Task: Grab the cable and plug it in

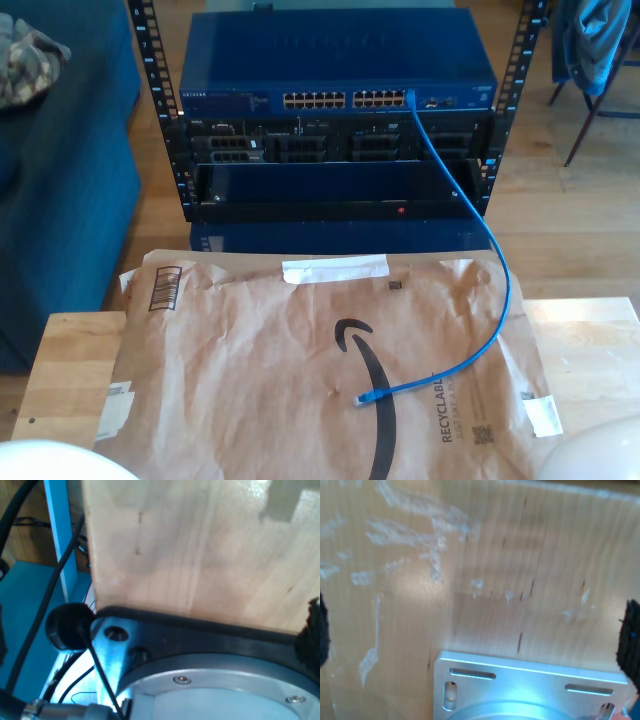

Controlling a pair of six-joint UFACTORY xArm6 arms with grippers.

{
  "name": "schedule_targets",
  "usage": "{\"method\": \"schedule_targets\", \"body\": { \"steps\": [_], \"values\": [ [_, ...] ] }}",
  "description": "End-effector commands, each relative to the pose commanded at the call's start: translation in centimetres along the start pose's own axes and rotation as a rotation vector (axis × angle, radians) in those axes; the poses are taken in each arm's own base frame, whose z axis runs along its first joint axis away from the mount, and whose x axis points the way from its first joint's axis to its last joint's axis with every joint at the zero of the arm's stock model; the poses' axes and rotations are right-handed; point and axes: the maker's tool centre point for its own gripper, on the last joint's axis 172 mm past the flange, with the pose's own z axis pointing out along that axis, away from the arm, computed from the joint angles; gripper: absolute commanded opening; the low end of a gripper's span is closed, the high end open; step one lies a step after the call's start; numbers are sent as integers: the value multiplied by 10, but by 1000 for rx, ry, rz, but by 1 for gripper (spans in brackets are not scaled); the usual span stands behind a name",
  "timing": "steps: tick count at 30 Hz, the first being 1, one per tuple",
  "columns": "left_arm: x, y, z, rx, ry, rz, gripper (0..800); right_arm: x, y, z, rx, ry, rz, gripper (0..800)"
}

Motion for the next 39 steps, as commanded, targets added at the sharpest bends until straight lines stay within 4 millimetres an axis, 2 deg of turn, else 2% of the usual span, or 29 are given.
{"method": "schedule_targets", "body": {
  "steps": [4,8,39],
  "values": [
    [0,0,0,0,0,0,800,-1,4,29,-2,10,11,798],
    [0,0,0,0,0,0,800,3,6,42,-6,50,14,797],
    [0,0,0,0,0,0,800,4,7,42,-6,54,17,798]
  ]
}}
